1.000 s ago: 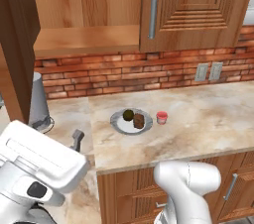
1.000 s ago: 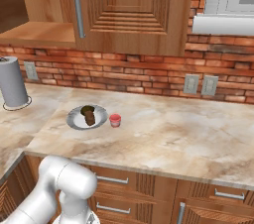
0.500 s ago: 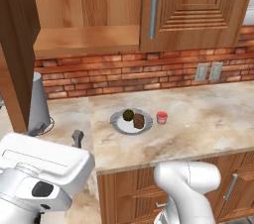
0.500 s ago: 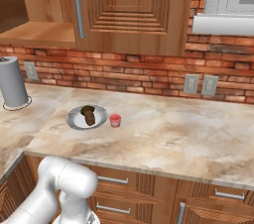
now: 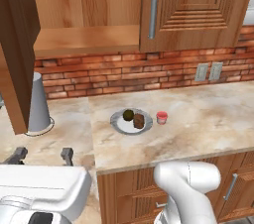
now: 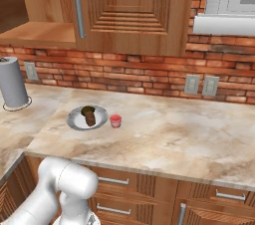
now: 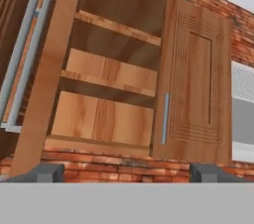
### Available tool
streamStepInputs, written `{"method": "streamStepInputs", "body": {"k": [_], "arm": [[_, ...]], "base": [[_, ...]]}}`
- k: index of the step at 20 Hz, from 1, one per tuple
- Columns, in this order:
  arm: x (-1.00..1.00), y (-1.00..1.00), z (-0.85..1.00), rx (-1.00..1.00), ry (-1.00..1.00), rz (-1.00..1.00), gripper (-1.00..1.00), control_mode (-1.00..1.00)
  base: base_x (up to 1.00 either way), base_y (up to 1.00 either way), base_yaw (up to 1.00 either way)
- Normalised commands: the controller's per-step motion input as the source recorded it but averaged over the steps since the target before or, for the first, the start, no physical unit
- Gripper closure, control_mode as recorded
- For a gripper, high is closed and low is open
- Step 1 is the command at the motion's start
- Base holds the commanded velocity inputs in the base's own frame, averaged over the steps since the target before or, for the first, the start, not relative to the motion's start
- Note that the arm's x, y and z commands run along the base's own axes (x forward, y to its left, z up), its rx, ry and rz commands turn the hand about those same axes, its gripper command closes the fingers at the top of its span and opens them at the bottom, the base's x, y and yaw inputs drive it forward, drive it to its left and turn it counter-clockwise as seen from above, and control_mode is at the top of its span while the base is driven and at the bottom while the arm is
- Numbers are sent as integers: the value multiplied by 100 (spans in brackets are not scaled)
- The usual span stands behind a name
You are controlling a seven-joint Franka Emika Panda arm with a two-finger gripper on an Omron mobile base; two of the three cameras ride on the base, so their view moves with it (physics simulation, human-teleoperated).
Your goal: Pick the avocado and bread from the counter and place them on the plate. Then pick the jam from the cabinet and place it next to the plate. Lastly close the cabinet door.
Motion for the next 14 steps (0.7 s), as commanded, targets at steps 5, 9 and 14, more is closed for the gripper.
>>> {"method": "streamStepInputs", "body": {"k": [5, 9, 14], "arm": [[43, 2, -3, 0, 2, 3, -100, -100], [37, -35, -13, 1, 5, 0, -100, -100], [15, -15, -2, 1, 0, 2, -100, -100]], "base": [[0, 0, 0], [0, 0, 0], [0, 0, 0]]}}
